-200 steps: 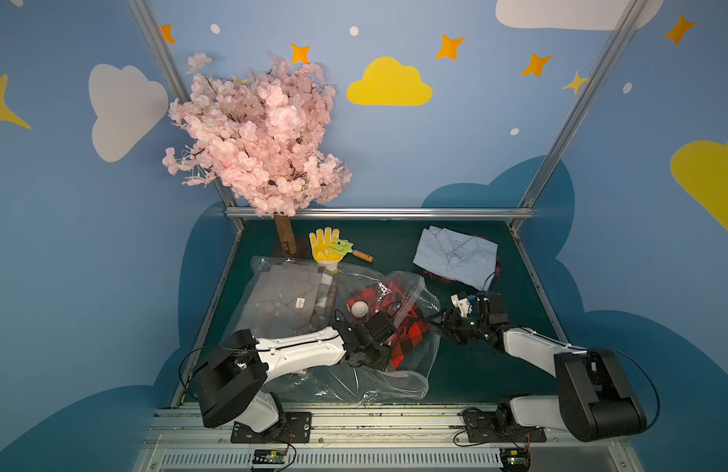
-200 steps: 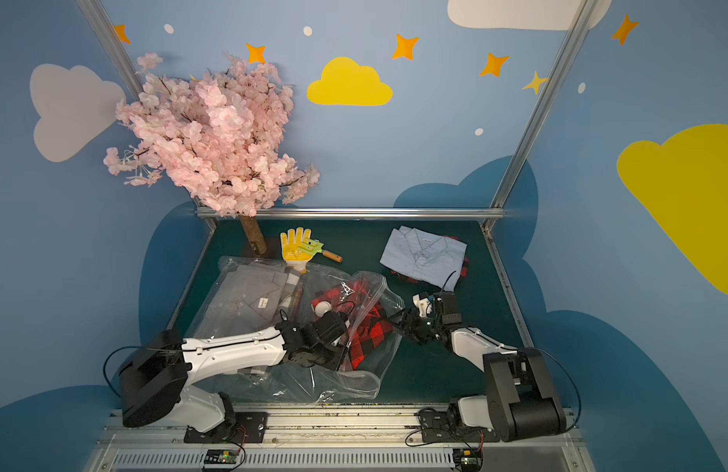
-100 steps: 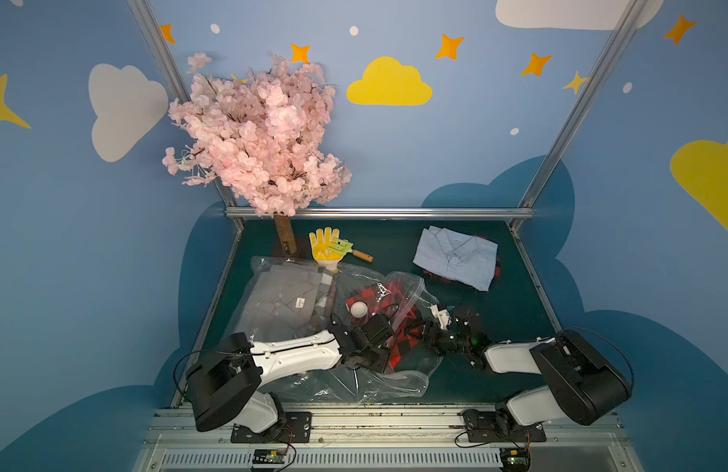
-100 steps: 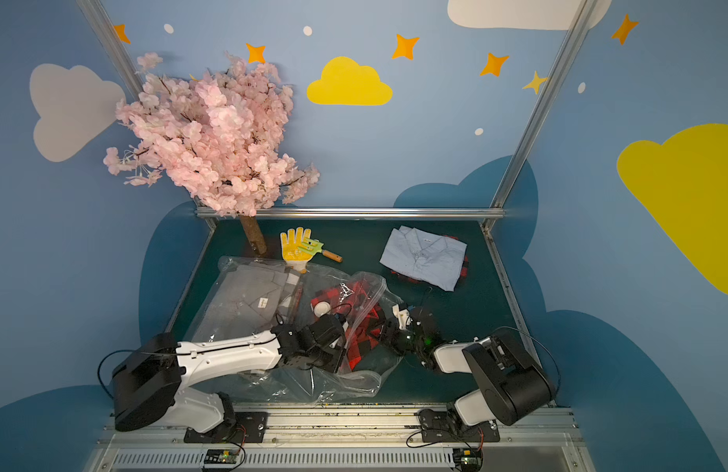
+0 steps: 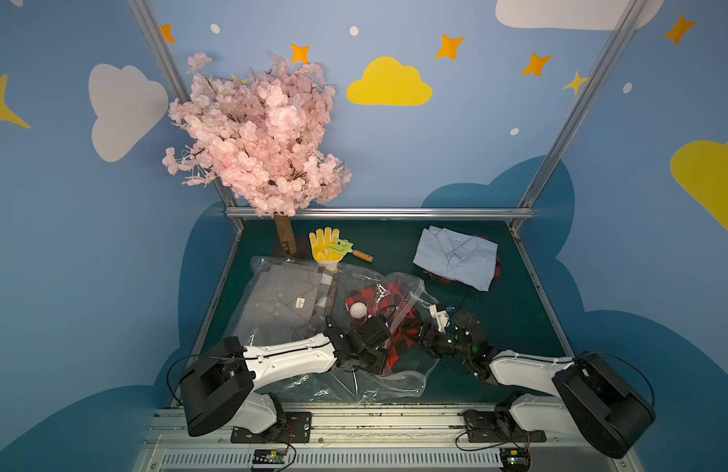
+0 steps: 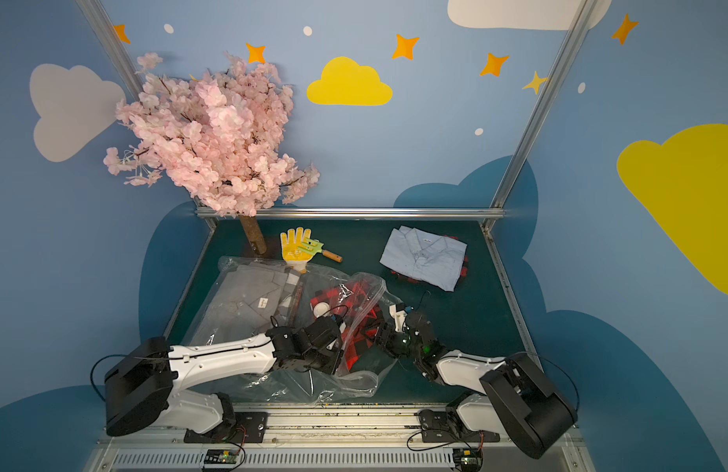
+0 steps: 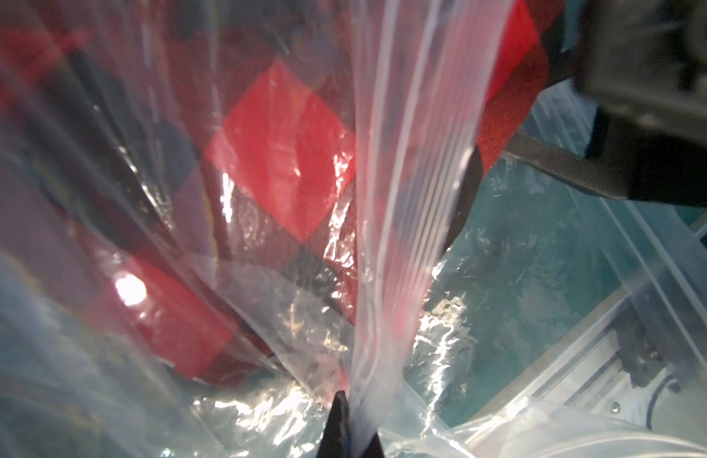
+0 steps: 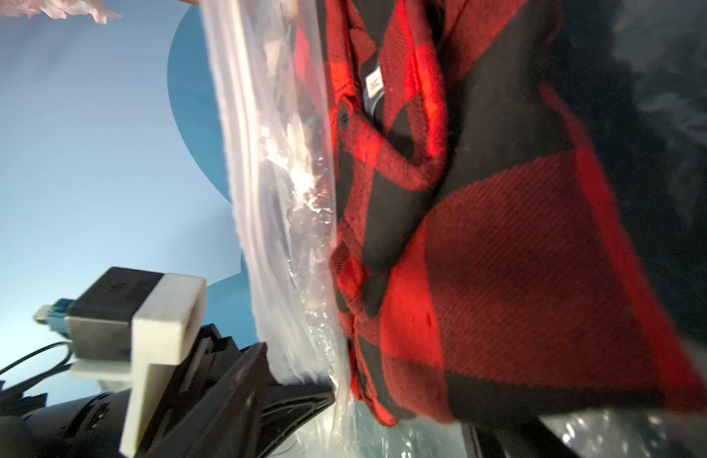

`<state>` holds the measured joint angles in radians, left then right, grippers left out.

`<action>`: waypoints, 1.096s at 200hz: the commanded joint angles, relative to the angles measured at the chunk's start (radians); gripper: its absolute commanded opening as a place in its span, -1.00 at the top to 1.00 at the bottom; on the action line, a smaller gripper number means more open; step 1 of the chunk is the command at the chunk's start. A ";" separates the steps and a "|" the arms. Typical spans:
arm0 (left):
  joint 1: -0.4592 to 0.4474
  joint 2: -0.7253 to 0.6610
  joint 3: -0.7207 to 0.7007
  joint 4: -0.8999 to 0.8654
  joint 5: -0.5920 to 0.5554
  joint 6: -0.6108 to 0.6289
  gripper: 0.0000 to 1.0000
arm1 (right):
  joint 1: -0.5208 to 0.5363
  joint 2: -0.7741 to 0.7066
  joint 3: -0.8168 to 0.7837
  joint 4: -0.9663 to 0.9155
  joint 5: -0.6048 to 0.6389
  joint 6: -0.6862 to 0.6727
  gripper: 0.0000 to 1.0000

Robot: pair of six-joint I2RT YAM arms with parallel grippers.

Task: Take the shirt out of the vacuum bag
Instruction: Take out the shirt from the vacuum bag.

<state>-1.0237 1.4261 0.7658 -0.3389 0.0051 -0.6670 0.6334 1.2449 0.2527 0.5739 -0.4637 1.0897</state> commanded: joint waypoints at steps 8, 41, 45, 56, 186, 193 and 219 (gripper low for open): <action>-0.009 0.001 -0.027 0.004 0.036 -0.009 0.92 | 0.013 -0.090 0.071 -0.244 0.054 -0.074 -0.51; -0.022 0.023 -0.023 0.018 0.044 -0.014 0.93 | 0.014 -0.055 0.050 -0.211 0.069 -0.057 -0.52; -0.024 0.024 -0.023 0.021 0.044 -0.015 0.93 | 0.014 -0.042 0.050 -0.200 0.063 -0.061 -0.52; -0.028 0.029 -0.022 0.028 0.045 -0.019 0.92 | 0.014 -0.004 0.057 -0.178 0.043 -0.082 -0.51; -0.050 0.049 -0.033 0.036 0.034 -0.037 0.93 | 0.028 0.263 0.126 0.034 0.016 -0.041 -0.12; -0.050 0.048 -0.032 0.036 0.033 -0.037 0.93 | 0.027 0.275 0.130 0.039 0.013 -0.038 -0.02; -0.050 0.050 -0.027 0.032 0.033 -0.031 0.93 | 0.026 0.317 0.159 0.059 -0.007 -0.031 0.30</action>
<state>-1.0615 1.4605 0.7475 -0.2863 0.0067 -0.6975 0.6556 1.5269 0.3744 0.6090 -0.4446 1.0588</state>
